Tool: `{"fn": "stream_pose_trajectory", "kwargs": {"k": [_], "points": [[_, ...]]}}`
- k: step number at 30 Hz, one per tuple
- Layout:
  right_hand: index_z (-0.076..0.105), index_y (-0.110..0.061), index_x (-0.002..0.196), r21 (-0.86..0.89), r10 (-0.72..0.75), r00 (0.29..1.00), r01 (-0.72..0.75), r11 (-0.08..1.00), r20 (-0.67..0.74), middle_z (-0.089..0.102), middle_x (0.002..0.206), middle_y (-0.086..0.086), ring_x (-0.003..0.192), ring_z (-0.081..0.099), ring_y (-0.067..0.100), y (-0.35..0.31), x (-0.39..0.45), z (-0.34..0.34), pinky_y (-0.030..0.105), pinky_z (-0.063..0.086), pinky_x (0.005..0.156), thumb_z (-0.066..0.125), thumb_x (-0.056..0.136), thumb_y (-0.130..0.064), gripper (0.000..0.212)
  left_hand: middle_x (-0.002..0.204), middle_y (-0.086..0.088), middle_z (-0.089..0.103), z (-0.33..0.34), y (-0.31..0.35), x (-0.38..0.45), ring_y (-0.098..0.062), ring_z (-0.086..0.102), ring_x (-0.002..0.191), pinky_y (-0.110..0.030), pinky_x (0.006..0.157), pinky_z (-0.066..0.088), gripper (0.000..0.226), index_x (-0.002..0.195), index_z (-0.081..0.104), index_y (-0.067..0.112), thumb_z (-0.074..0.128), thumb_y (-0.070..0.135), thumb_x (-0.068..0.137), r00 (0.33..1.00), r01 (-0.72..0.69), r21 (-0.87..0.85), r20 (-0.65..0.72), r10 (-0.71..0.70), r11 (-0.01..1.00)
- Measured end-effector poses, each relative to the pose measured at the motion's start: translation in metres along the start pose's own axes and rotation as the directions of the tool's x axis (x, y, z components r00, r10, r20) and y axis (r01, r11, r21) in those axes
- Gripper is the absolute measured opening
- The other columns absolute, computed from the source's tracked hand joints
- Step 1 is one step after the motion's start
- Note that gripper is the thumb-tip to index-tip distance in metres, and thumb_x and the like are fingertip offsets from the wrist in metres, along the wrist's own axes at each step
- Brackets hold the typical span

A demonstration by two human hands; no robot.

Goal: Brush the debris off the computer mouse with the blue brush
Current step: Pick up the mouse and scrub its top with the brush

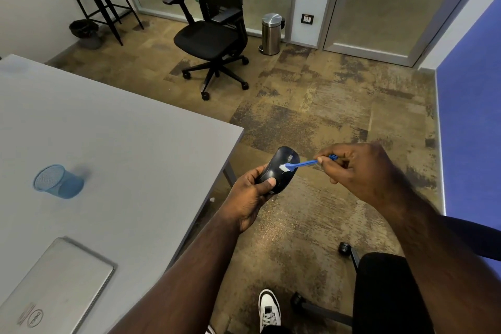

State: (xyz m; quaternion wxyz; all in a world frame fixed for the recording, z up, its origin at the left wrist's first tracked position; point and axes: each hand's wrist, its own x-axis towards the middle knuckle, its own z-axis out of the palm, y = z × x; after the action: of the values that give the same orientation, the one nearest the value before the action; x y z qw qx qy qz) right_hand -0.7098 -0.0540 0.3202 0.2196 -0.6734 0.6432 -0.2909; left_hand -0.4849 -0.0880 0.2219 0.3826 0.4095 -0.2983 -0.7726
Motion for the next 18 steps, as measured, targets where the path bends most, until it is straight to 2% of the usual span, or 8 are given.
{"fn": "stream_pose_trajectory", "kwargs": {"k": [3,7,9,12,16,18], "points": [[0.079,-0.025,0.101,-0.014,-0.005,0.999,0.005,1.0,-0.035,0.068,0.057,-0.004,0.049,0.067,0.018,-0.003,0.001,0.005,0.041,0.058,0.048,0.06,0.088,-0.038,0.026,0.108,-0.007,0.07,0.0,0.0,0.0,-0.014,0.069,0.091,-0.023,0.075,0.055,0.038,0.122,0.061,0.009,0.06,-0.003,0.086,1.0,0.005,0.018,0.006,-0.005,1.0],[0.079,-0.017,0.099,-0.159,0.024,0.968,-0.065,0.985,-0.252,0.064,0.054,0.0,0.041,0.057,0.018,-0.001,0.008,0.007,0.037,0.052,0.041,0.059,0.094,-0.029,0.024,0.113,-0.007,0.069,0.002,-0.001,-0.001,-0.015,0.068,0.096,-0.023,0.076,0.054,0.04,0.125,0.06,0.01,0.059,-0.003,0.087,1.0,0.006,0.033,0.019,-0.007,0.999],[0.078,-0.017,0.1,-0.105,0.018,0.975,-0.042,0.994,-0.221,0.065,0.054,-0.001,0.041,0.058,0.019,-0.002,0.007,0.008,0.037,0.052,0.04,0.06,0.094,-0.029,0.023,0.114,-0.007,0.068,0.002,-0.001,-0.002,-0.015,0.068,0.097,-0.023,0.076,0.054,0.04,0.125,0.06,0.01,0.059,-0.003,0.087,1.0,-0.001,0.051,0.015,0.0,0.999],[0.078,-0.018,0.103,-0.008,0.022,0.996,-0.023,1.0,-0.084,0.068,0.057,-0.004,0.046,0.066,0.019,-0.008,0.004,0.013,0.04,0.057,0.046,0.064,0.092,-0.029,0.021,0.112,-0.008,0.069,0.002,0.0,-0.003,-0.016,0.067,0.096,-0.023,0.076,0.054,0.038,0.121,0.062,0.012,0.059,-0.003,0.087,1.0,-0.016,0.085,0.005,0.015,0.996],[0.078,-0.018,0.103,-0.144,0.081,0.971,-0.115,0.983,-0.226,0.066,0.056,-0.001,0.04,0.054,0.014,-0.006,0.008,0.015,0.027,0.045,0.04,0.059,0.094,-0.03,0.024,0.11,-0.006,0.068,0.003,-0.001,-0.006,-0.017,0.065,0.098,-0.023,0.076,0.054,0.035,0.115,0.064,0.017,0.06,-0.003,0.086,1.0,-0.027,0.126,-0.003,0.027,0.992],[0.078,-0.018,0.102,-0.065,0.08,0.982,-0.092,0.994,-0.171,0.066,0.055,-0.004,0.04,0.057,0.014,-0.008,0.007,0.014,0.029,0.05,0.041,0.06,0.094,-0.03,0.023,0.113,-0.009,0.067,0.003,-0.001,-0.007,-0.019,0.064,0.099,-0.024,0.077,0.054,0.036,0.116,0.064,0.016,0.06,-0.004,0.086,0.999,-0.035,0.13,-0.016,0.037,0.991]]}}
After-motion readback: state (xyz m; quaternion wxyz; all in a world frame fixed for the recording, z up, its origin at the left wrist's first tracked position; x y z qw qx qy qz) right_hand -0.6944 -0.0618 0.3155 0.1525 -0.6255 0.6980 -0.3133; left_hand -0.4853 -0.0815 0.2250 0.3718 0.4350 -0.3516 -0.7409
